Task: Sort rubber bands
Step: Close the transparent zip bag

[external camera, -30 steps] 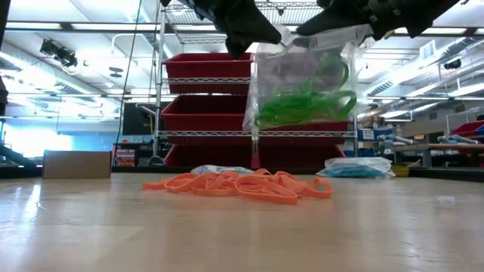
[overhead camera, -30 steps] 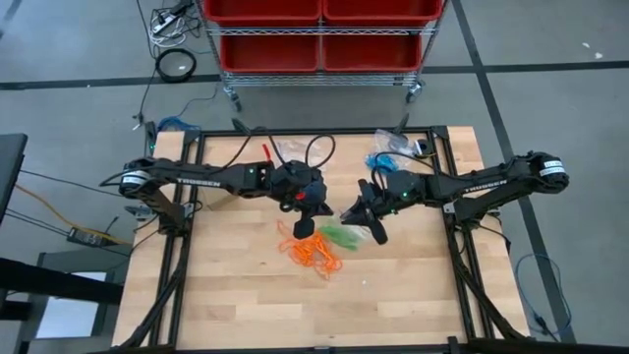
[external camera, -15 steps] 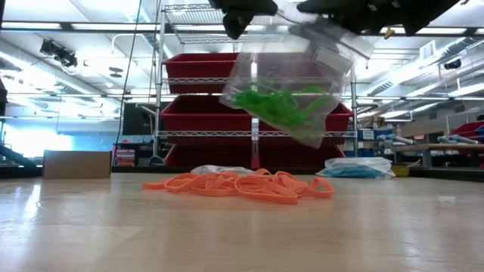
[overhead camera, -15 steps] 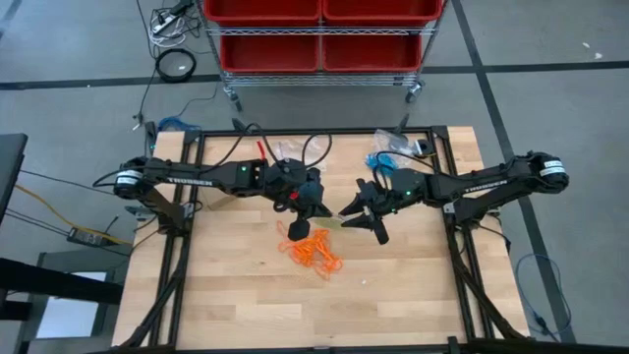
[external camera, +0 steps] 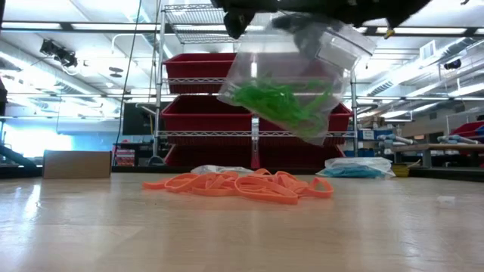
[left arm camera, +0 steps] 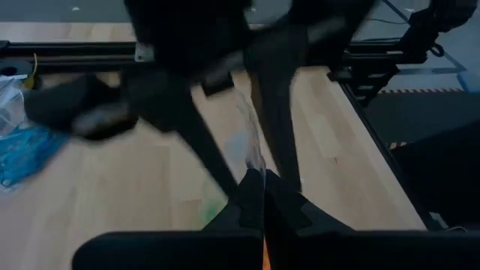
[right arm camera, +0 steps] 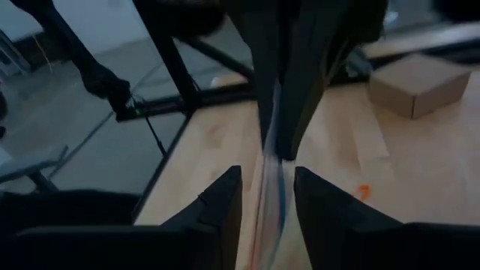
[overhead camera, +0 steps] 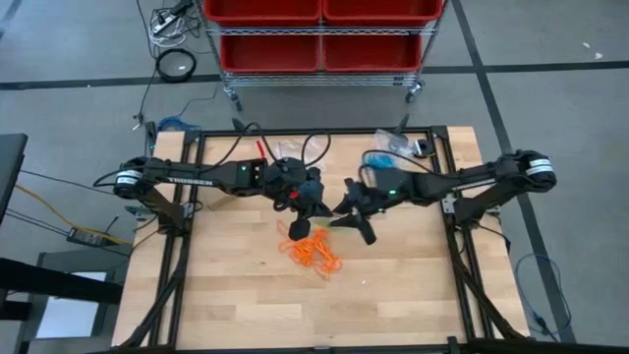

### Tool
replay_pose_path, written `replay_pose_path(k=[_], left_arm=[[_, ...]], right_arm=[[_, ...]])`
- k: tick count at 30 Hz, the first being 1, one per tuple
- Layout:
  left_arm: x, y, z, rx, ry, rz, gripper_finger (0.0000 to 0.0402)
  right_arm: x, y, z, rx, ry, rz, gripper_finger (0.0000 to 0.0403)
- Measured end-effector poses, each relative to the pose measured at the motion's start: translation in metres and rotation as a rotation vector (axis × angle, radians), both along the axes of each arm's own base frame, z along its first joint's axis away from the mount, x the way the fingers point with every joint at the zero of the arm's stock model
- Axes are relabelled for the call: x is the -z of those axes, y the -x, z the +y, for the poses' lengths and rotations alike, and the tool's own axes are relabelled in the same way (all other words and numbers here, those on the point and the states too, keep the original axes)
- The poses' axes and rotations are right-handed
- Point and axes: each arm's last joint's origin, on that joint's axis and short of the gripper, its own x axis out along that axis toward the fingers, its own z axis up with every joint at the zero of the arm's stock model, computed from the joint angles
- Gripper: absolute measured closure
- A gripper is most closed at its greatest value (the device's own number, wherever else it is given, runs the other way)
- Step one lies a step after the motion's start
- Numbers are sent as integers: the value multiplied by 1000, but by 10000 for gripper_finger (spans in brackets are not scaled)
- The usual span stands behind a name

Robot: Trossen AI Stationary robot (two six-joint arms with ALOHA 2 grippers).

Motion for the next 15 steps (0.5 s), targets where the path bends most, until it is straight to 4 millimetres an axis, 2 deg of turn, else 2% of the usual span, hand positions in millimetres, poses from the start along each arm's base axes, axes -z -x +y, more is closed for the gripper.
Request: replay_pose_path(k=[4,7,15], left_arm=[[2,1,-2,19,13,24,401],[7,4,-3,22,14,83,401],[12,8,-10,17,-8,144,401]], right_arm=[[4,-20,1,-7,13,104,298],[1,-28,1,-15,20,115,308],[-13,-24,1,-30,38,70,323]])
